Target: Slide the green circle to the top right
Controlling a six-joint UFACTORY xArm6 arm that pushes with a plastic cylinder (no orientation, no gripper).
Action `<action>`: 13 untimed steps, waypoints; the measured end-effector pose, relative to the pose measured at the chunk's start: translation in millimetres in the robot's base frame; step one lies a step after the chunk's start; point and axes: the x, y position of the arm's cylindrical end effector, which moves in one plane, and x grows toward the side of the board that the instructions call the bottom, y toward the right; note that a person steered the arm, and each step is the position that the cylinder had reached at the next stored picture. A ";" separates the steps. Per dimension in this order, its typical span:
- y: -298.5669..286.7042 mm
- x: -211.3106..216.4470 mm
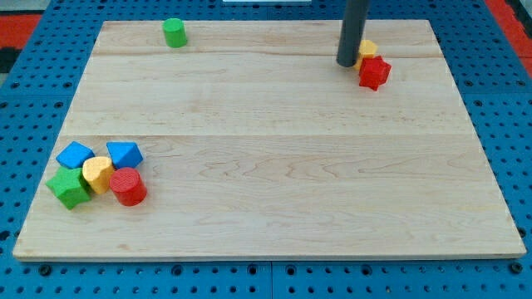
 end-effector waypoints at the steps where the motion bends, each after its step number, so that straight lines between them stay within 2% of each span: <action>1: 24.0 -0.3; 2: 17.9 -0.8; 3: -29.0 3.2; 4: -89.5 23.1; 6: -267.3 39.1; 7: -328.3 21.1; 8: -350.0 -18.4; 9: -350.0 -66.6; 10: -313.0 -85.6; 12: -217.6 -76.0; 13: -207.1 -60.3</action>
